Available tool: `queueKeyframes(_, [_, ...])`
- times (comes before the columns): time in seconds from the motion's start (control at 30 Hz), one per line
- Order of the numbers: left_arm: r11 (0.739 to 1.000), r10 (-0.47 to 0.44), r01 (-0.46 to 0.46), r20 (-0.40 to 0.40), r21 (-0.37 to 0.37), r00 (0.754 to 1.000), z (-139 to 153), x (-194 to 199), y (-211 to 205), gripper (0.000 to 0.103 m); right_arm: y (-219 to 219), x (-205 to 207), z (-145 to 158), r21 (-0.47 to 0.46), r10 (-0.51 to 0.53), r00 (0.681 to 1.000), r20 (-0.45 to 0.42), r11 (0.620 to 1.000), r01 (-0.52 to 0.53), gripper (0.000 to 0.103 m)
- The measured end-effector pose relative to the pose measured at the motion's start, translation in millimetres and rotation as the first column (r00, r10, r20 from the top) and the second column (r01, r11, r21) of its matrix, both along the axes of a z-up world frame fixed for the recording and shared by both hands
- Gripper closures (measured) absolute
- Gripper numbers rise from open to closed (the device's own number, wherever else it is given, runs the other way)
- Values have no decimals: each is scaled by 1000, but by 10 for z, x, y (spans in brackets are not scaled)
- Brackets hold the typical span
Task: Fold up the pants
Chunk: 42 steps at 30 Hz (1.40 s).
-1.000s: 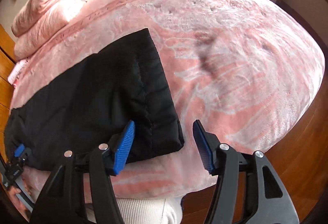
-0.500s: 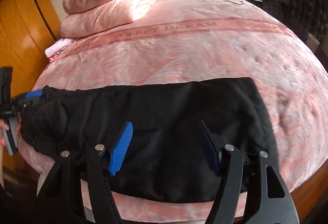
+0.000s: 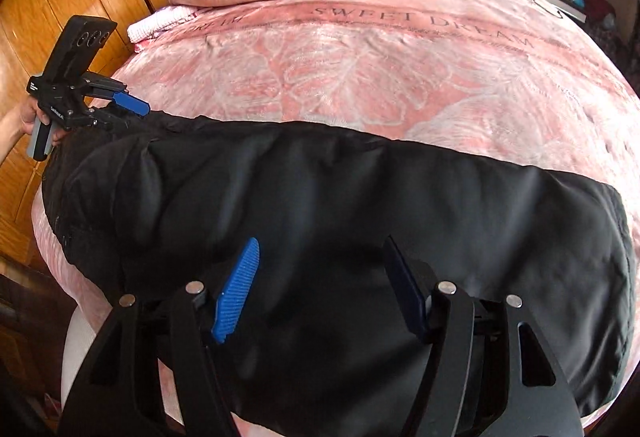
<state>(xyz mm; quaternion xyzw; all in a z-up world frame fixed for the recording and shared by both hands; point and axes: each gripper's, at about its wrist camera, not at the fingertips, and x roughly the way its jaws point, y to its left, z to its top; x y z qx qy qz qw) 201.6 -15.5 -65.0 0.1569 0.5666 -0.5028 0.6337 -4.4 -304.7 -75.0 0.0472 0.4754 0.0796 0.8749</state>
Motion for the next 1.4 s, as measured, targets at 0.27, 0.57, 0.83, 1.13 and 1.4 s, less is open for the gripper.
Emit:
queueKeyframes(0.27, [996,-81,79,43,33,996,-134,-95,-92,35,109,107,-80,-6,14,1000,-16,1000,-14,36])
queueKeyframes(0.57, [996,-77,70,120,64,990,-81,-244,-32,82,119,144,-97,-1,19,1000,-19,1000,-19,31])
queueKeyframes(0.83, [993,113,-118,325,-4,939,223,-305,314,103,132,203,-128,26,-4,1000,-15,1000,4,27])
queueKeyframes(1.13, [989,138,-147,310,7,941,204,-213,340,96,259,394,-214,-49,12,1000,5,999,-12,20])
queueKeyframes(1.4, [995,36,-59,284,75,958,140,-257,131,18,195,344,-206,-20,11,1000,4,1000,-11,21])
